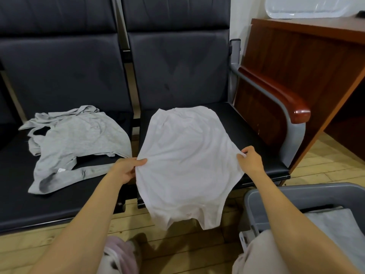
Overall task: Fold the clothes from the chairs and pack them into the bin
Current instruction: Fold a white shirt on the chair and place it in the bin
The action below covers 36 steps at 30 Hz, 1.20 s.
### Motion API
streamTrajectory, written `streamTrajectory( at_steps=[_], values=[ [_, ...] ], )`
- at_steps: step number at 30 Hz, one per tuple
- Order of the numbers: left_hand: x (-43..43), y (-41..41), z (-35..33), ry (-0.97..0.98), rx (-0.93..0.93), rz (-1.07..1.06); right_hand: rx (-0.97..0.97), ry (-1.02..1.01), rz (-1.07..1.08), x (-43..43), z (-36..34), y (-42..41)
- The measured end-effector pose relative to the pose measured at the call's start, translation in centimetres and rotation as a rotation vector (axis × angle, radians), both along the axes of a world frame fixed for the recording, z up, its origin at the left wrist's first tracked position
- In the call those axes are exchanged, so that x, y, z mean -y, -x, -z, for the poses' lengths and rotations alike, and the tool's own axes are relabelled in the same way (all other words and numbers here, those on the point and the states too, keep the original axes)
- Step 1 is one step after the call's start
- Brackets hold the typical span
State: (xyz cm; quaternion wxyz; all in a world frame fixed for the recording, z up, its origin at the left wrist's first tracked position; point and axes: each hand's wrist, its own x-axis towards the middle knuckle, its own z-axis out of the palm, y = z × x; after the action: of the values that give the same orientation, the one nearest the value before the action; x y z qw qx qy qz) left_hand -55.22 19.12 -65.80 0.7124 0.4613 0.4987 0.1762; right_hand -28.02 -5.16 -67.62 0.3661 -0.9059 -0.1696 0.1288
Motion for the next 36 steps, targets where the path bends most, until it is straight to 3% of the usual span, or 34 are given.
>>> streamTrajectory(
  at_steps=[4,8,11,14,18,21,23,26,29,32,36],
  values=[
    [0.7,-0.3,-0.1,-0.004,-0.008,-0.008,0.032,-0.008,0.044,-0.3,0.2,0.1],
    [0.2,-0.7,0.1,0.038,0.147,-0.133,-0.128,-0.503,0.18,0.3,-0.1,0.0],
    [-0.4,-0.4,0.7,-0.02,0.127,-0.268,-0.262,-0.774,0.291,1.2,-1.0,-0.5],
    [-0.6,-0.3,0.9,-0.115,0.066,-0.192,-0.239,-0.629,0.19,1.8,-1.1,-0.4],
    [0.2,-0.2,0.0,-0.028,0.039,0.02,-0.296,-0.381,0.126,1.5,-1.6,0.1],
    [-0.1,0.6,0.2,-0.019,0.039,-0.019,-0.361,-0.349,0.141,1.4,-1.9,0.1],
    [-0.2,1.0,0.2,-0.05,0.029,-0.047,-0.287,-0.337,0.122,1.6,-1.6,0.1],
    [0.0,1.0,0.0,-0.085,0.047,-0.106,-0.163,-0.512,0.161,2.0,-1.9,0.5],
    [0.3,0.8,-0.6,-0.083,0.062,-0.047,-0.262,-0.709,0.166,2.0,-2.6,0.4],
    [0.6,0.7,-0.7,-0.025,0.037,0.071,-0.354,-0.559,0.1,2.0,-2.5,0.4],
    [0.4,0.6,-0.2,-0.062,0.025,0.04,-0.212,-0.34,-0.01,1.7,-1.8,0.5]
  ],
)
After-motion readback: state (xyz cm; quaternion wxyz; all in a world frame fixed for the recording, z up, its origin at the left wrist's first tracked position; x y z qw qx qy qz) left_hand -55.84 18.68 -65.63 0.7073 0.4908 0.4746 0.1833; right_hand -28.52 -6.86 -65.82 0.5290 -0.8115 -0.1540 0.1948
